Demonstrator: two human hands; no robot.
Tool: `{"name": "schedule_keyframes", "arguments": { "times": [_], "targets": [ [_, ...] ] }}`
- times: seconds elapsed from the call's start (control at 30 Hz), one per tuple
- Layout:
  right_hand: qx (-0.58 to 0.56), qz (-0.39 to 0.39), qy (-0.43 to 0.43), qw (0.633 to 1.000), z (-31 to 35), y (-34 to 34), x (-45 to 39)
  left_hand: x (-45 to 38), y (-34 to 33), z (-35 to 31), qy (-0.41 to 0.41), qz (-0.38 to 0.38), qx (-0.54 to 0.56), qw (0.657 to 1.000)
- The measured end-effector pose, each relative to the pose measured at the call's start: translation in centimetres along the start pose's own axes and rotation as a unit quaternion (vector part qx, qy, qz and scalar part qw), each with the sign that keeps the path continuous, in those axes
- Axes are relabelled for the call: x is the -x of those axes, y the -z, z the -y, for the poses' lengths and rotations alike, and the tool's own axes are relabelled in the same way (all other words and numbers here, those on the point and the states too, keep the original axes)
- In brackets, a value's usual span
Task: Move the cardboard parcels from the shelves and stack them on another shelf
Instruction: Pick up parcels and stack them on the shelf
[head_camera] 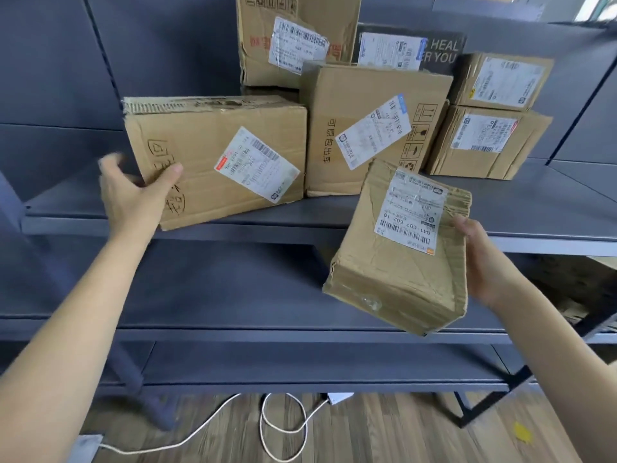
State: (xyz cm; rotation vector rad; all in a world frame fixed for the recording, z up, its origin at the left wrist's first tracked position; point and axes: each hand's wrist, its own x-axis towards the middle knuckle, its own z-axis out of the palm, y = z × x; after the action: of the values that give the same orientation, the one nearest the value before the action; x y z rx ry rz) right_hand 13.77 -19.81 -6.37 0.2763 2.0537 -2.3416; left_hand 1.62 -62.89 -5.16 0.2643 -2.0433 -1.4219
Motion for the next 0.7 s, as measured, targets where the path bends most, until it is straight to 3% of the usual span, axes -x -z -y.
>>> {"name": "schedule_keyframes", "arguments": {
  "times": [0.07,0.13,0.23,0.43,0.6,0.7],
  "targets": [
    [-0.015,-0.007,0.001,1.0,0.0,-0.1,-0.2,-0.4,0.4,0.2,0.015,0.038,0.009,0.999],
    [-0.025,-0.004,-0.007,1.0,0.0,-0.2,-0.2,-1.2,0.5,0.3,0.036,0.123,0.069,0.989],
    [-0.045,-0.056,-0.017,0.997,0.4,-0.1,0.0,-2.4,0.4,1.0,0.043,0.204,0.127,0.97],
    [-0.162,-0.265,-0.01,0.95,3.1,3.2,-0.6,-2.4,0.7,2.0,0.01,0.178,0.151,0.972],
    [-0.216,-0.313,0.06,0.923,5.0,6.3,-2.2,-1.1,1.4,3.4,-0.015,0.129,0.203,0.971],
    [-0.108,-0.377,0.055,0.918,5.4,6.8,-3.6,-1.3,2.8,5.1,0.042,0.15,0.241,0.958]
  ]
}}
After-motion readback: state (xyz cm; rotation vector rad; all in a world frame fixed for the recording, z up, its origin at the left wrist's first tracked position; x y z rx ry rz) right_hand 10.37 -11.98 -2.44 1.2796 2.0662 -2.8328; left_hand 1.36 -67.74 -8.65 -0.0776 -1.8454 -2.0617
